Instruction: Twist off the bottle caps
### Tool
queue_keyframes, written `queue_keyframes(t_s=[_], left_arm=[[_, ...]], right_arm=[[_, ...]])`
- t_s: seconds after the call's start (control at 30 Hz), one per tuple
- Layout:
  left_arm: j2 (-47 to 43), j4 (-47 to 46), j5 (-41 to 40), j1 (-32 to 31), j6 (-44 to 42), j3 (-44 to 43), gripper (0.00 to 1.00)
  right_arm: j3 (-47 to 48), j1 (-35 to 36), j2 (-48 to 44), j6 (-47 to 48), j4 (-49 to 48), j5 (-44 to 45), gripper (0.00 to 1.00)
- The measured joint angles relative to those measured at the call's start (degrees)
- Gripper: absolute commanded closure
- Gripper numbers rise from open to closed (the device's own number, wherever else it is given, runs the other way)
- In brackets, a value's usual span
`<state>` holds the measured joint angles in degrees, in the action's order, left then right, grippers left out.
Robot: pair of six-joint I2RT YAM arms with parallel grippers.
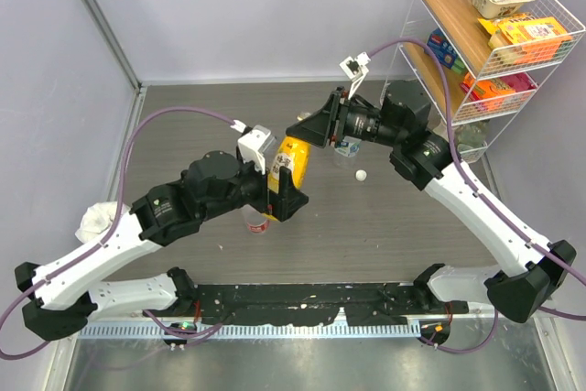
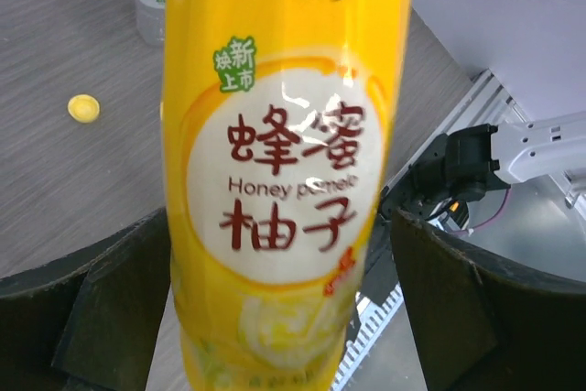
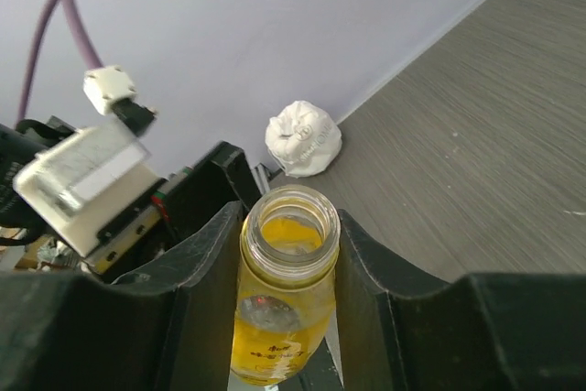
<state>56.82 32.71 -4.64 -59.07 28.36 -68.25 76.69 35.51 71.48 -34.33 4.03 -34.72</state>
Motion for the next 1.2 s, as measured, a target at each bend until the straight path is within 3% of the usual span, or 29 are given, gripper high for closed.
queue_keyframes(t_s=[0.4, 0.63, 0.97, 1.2], left_arm=[[-2.8, 0.6, -5.0, 0.0, -0.3, 0.0, 0.0], [-5.7, 1.0, -8.6, 0.0, -0.4, 0.0, 0.0], [-2.7, 1.1, -9.2, 0.0, -0.6, 0.0, 0.0], [-0.6, 1.5, -8.3, 0.0, -1.4, 0.0, 0.0]], right_arm=[[-2.2, 0.0, -1.4, 12.3, 9.7, 13.8, 0.98], [-7.3, 1.7, -1.7, 18.4, 13.2, 33.0, 0.99], [-25.1, 6.8, -5.4, 24.9, 1.7, 59.1, 0.98], [-34.1, 9.7, -9.0, 27.6, -10.8, 70.8, 0.98]])
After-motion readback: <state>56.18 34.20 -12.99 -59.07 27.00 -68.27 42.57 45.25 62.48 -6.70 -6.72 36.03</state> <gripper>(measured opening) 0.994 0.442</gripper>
